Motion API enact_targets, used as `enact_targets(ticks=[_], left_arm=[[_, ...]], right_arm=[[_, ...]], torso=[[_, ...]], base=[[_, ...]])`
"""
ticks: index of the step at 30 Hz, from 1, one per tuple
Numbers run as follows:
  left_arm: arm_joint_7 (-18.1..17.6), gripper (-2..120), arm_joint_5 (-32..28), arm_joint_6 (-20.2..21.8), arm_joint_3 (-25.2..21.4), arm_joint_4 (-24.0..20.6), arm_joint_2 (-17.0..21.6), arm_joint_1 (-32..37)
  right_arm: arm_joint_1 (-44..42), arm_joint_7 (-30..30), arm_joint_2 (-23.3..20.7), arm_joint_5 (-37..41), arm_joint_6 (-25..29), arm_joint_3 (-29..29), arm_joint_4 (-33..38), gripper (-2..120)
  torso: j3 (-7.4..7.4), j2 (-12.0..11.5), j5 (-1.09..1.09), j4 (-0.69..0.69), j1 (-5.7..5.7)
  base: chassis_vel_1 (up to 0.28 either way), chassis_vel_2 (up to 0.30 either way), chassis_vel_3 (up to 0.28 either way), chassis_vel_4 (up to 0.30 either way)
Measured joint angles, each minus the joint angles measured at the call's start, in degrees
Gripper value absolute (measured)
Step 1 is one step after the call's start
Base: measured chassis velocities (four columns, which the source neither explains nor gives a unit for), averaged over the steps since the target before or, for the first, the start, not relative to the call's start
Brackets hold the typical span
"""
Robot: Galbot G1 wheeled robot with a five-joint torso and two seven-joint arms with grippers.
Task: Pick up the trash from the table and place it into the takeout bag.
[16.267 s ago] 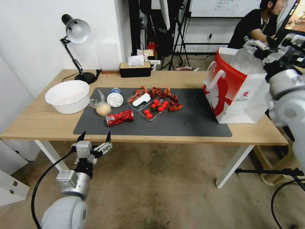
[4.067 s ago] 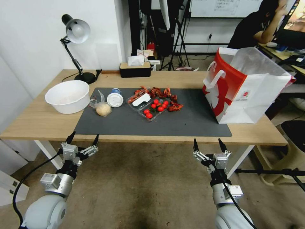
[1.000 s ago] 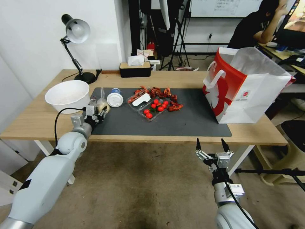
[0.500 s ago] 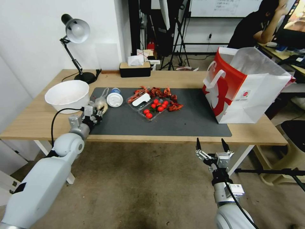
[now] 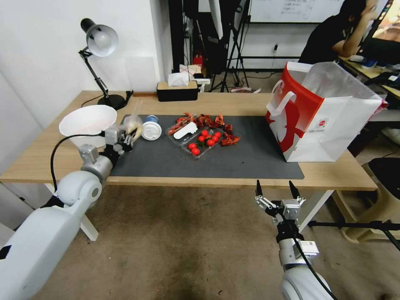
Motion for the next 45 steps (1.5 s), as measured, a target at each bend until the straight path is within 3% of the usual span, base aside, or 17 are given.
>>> enact_targets(ticks=[2, 8, 10, 15, 21, 23, 25, 27, 34, 41, 43, 45], left_arm=[[3.1, 6, -2.6, -2.0, 2.8, -0.2, 0.4, -3.4], [5.8, 6, -5.4, -4.0, 8.5, 1.0, 0.5, -9.3], [6.4, 6, -6.3, -4.5, 13.2, 2.3, 0.0, -14.0], [5.9, 5, -7.6, -4.7, 24.6, 5.8, -3.0, -26.2], [4.6, 5, -8.6, -4.5, 30.3, 7.9, -6.1, -33.1], [2.9, 5, -10.2, -4.2, 35.7, 9.6, -8.8, -38.9], [2.7, 5, -10.7, -4.2, 36.9, 10.1, -9.3, -40.4], [2.5, 5, -12.0, -4.1, 41.0, 11.8, -10.9, -45.6], [2.4, 5, -14.3, -3.8, 47.2, 14.1, -14.2, -52.8], [2.6, 5, -14.9, -3.8, 51.5, 18.2, -21.0, -57.4], [4.5, 5, -15.2, -3.9, 53.8, 24.5, -28.2, -60.7], [5.0, 5, -15.2, -4.0, 54.2, 26.2, -29.6, -61.3]], right_arm=[[0.0, 0.0, 0.2, -0.1, 0.0, 0.0, 0.0, 100], [-0.2, -0.1, 0.3, -0.2, 0.0, 0.0, 0.0, 100], [-0.4, -0.1, 0.3, -0.2, 0.0, 0.2, 0.0, 100], [-1.0, -0.1, 0.4, -0.3, 0.1, 0.7, 0.0, 100], [-1.3, -0.1, 0.4, -0.3, 0.1, 1.0, 0.1, 100], [-1.3, -0.1, 0.5, -0.3, 0.2, 1.2, 0.0, 100], [-1.3, -0.1, 0.5, -0.3, 0.2, 1.2, 0.0, 100], [-1.4, -0.1, 0.6, -0.3, 0.2, 1.3, 0.0, 100], [-1.4, -0.1, 0.7, -0.3, 0.2, 1.5, 0.1, 100], [-1.4, 0.0, 0.6, -0.3, 0.2, 1.9, 0.3, 100], [-1.6, 0.2, 0.3, -0.2, 0.3, 2.3, 0.4, 100], [-1.6, 0.2, 0.3, -0.2, 0.3, 2.3, 0.4, 100]], torso=[[0.00, 0.0, 0.00, 0.00, 0.00], [0.00, 0.0, 0.00, 0.00, 0.00], [0.00, 0.0, 0.01, 0.01, 0.00], [0.01, 0.0, 0.03, -0.02, 0.00], [0.01, 0.0, 0.02, 0.01, 0.01], [0.01, 0.0, 0.02, -0.01, 0.01], [0.01, 0.0, 0.01, 0.00, 0.01], [0.01, 0.0, 0.01, 0.01, 0.01], [0.01, 0.0, 0.01, 0.01, 0.00], [0.01, 0.0, 0.00, -0.01, 0.00], [0.00, 0.0, 0.01, 0.00, -0.01], [0.00, 0.0, 0.01, 0.00, 0.00]], base=[[0.000, 0.000, 0.000, 0.000], [0.000, 0.000, 0.000, 0.000], [0.000, 0.000, 0.000, 0.000], [0.000, 0.000, 0.000, 0.000], [0.000, 0.000, 0.000, 0.000], [0.000, 0.000, 0.000, 0.000], [0.000, 0.000, 0.000, 0.000], [0.000, 0.000, 0.000, 0.000], [0.000, 0.000, 0.000, 0.000], [0.000, 0.000, 0.000, 0.000], [0.000, 0.000, 0.000, 0.000], [0.000, 0.000, 0.000, 0.000]])
